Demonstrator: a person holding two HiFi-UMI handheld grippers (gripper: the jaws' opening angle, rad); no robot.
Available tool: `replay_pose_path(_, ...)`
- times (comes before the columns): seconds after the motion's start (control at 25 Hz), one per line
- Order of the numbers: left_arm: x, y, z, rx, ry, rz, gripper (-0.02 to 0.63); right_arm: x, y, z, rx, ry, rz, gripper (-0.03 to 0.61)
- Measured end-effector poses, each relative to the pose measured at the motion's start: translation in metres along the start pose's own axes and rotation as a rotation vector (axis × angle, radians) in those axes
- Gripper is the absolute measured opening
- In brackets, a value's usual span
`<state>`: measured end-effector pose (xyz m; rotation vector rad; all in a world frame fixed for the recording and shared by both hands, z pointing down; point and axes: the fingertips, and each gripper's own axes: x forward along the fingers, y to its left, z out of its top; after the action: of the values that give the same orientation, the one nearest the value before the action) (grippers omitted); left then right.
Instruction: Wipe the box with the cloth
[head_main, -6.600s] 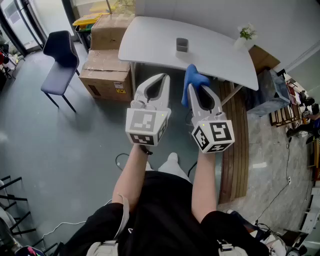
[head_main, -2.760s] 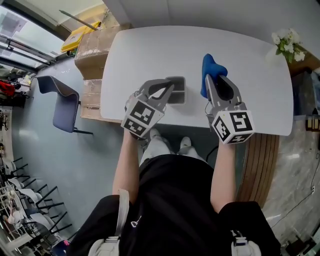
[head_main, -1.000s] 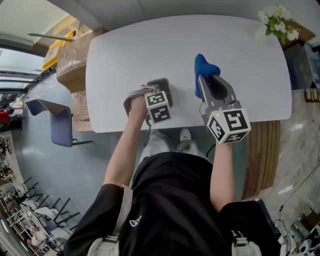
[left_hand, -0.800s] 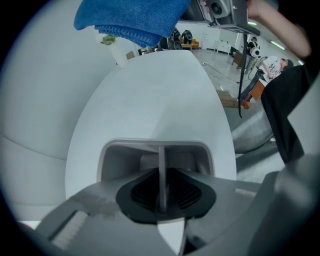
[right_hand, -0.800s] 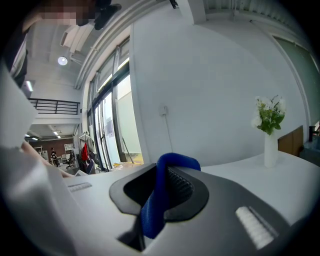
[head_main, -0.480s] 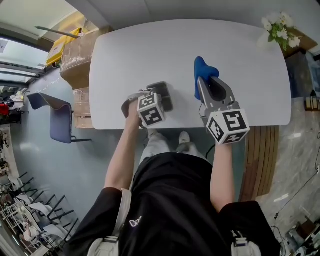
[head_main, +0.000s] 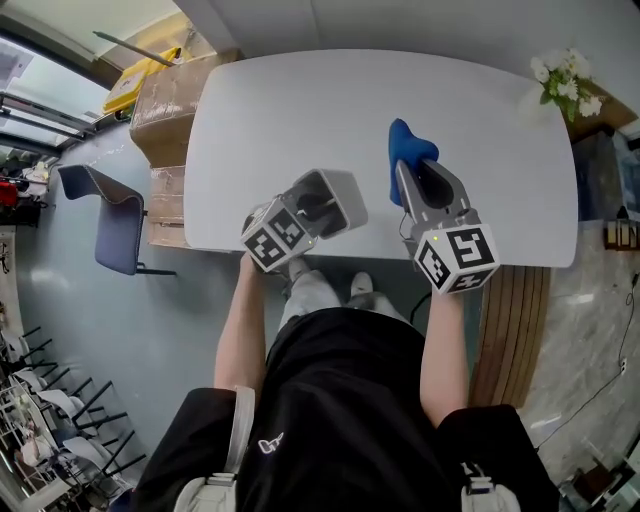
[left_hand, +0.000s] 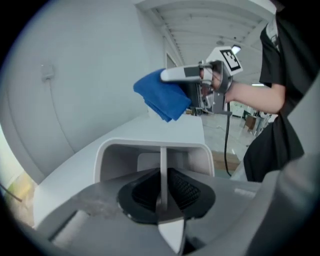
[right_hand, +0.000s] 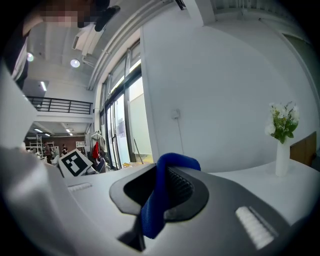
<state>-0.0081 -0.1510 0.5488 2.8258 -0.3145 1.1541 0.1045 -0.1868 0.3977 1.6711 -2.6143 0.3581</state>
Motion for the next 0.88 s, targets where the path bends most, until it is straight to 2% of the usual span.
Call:
replay_pose_path(0.16,-0.024,-0.008,0.028,-0.075,-0.194,-0.018,0.052,-0.004,0.011,0.009,-0.023,-0.023,0.06,0.052)
replay_pose_path(0.32,-0.049,-0.016,0.049,-0.149,-0.349,-0.031,0.052,-0.012,0.036,0.02,-0.095,-0.04,0.22,0.052)
replay_pose_path(0.6,-0.074,-0.014,0.06,-0.165,-0.402,0.019,0.052,-0.029,0.092,0.025,-0.275,-0.005,0.521,0.052)
replay_pose_path(0.88,-0.085,-0.017,0.065,-0.166,-0.424,0.033,0.052,-0.045,0.139,0.013,-0.369,0.069,0.745,0.052)
